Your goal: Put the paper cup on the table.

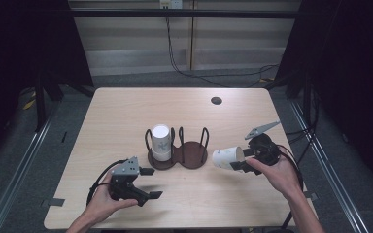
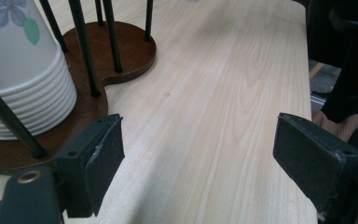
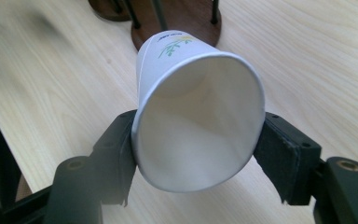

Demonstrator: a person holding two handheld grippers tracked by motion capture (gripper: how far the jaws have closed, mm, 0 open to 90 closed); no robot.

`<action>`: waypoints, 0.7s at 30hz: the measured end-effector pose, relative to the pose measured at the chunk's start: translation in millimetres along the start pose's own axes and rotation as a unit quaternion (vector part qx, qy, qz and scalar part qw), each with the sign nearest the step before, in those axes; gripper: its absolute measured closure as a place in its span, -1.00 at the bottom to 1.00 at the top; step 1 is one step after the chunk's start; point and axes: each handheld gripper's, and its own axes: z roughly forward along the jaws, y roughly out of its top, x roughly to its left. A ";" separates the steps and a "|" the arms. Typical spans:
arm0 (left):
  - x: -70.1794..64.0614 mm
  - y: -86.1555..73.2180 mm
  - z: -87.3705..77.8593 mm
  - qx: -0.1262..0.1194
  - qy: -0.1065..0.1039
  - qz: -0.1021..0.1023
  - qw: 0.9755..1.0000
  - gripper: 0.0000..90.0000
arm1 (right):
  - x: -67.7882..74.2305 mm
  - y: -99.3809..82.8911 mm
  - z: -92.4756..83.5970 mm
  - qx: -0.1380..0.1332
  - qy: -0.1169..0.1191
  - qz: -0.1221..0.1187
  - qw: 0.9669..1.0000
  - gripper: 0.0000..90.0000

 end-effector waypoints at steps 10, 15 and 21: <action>1.4 -3.7 -7.6 -0.008 0.012 -0.007 1.000 -0.64 | -4.7 13.1 5.7 0.042 -0.018 0.012 0.999 -0.26; 3.6 -4.4 -6.5 -0.005 0.014 -0.013 1.000 -0.64 | -12.5 19.3 5.0 0.068 -0.040 0.033 0.996 -0.26; 4.0 -5.5 -3.8 0.004 0.010 -0.015 1.000 -0.64 | -19.9 26.8 9.1 0.099 -0.054 0.046 0.993 -0.26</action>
